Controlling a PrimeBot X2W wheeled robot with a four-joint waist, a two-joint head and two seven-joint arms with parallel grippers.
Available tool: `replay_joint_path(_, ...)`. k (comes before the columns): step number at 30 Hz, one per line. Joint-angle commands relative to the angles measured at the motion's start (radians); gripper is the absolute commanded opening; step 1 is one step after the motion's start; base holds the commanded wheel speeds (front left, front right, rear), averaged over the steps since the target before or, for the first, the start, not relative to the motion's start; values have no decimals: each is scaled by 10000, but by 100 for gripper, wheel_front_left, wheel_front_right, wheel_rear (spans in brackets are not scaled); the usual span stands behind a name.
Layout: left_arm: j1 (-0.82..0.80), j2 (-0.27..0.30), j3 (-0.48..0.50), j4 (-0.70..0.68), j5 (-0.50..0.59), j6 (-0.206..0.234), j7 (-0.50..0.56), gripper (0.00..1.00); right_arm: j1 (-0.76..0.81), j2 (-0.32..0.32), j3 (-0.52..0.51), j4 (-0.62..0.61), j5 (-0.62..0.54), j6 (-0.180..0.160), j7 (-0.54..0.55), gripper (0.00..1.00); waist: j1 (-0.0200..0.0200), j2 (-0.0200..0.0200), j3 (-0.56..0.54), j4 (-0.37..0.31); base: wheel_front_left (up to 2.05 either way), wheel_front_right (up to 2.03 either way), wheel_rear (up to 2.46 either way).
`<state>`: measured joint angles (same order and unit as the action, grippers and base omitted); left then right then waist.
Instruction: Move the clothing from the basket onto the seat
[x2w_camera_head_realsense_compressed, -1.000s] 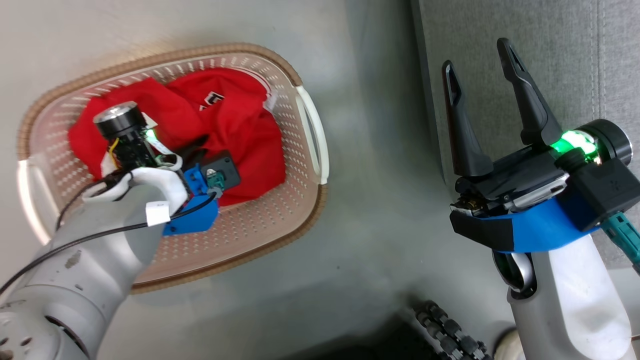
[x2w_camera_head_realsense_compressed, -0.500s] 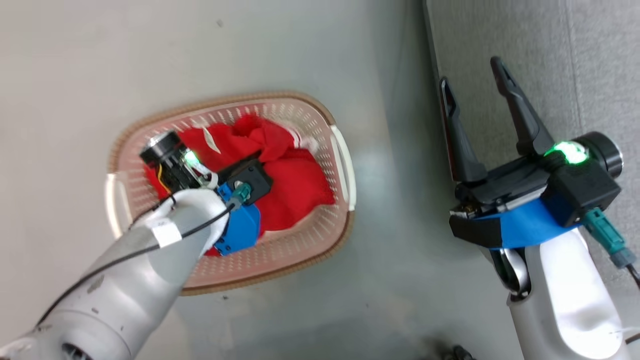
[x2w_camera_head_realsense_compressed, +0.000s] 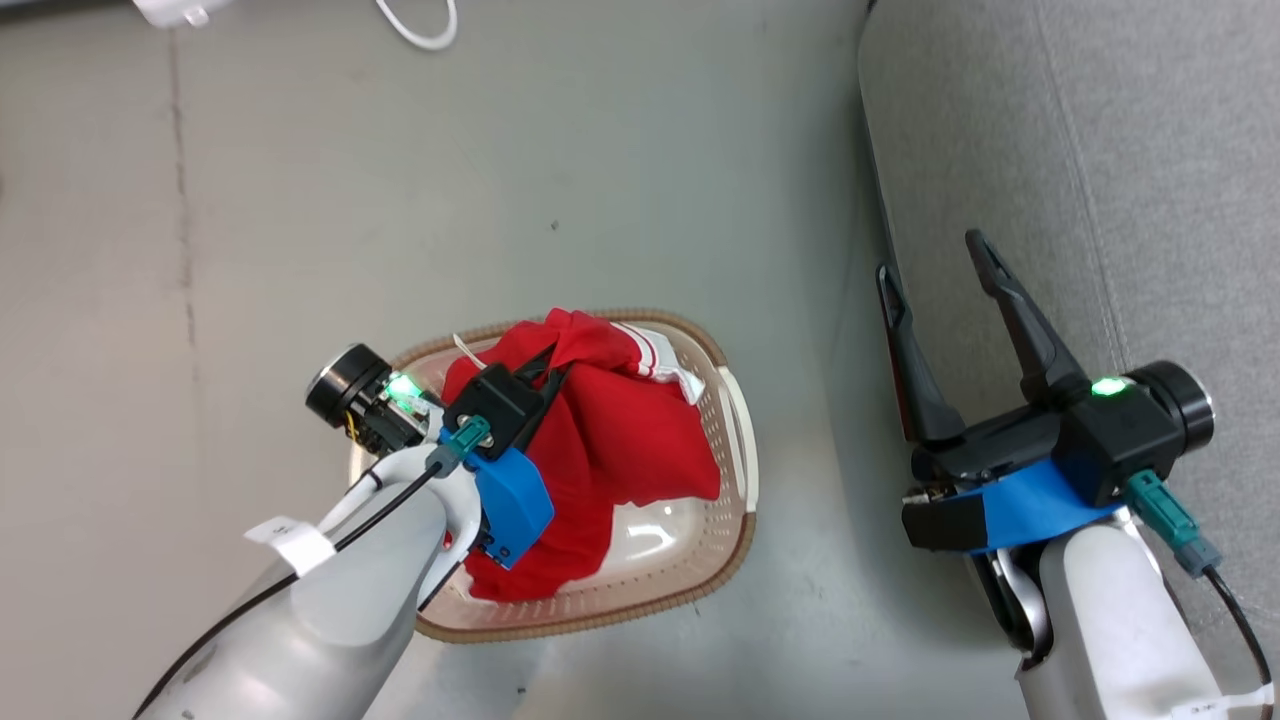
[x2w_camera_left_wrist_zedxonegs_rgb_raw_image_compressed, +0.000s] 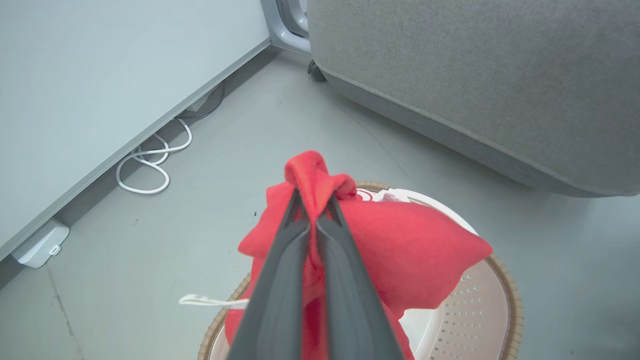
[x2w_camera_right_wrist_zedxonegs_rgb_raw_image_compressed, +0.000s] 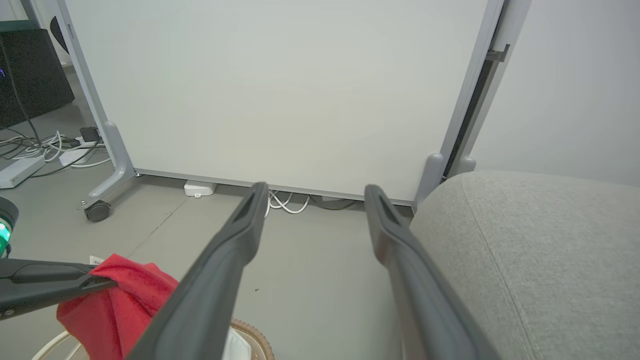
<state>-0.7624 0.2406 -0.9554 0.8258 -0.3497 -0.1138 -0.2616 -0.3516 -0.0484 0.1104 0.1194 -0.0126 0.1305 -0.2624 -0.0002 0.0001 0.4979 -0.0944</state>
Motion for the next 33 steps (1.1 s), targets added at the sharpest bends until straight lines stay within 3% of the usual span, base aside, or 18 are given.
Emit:
replay_joint_path(1,262,22,321,-289,-104,-25,-50,0,207,-37,-21,71,4,5,-37,100,2,-1,-714,332,0,0,0)
replay_joint_path(16,1467,-28,2370,-2581,-68,-188,-51,0,1196,-36,-28,406,167,5,-37,100,2,-1,-2686,868,0,0,0)
replay_joint_path(33,538,282,2258,-4356,-1414,-166,-11,0,1990,-36,85,619,398,5,-38,100,2,-1,-3948,1078,0,0,0)
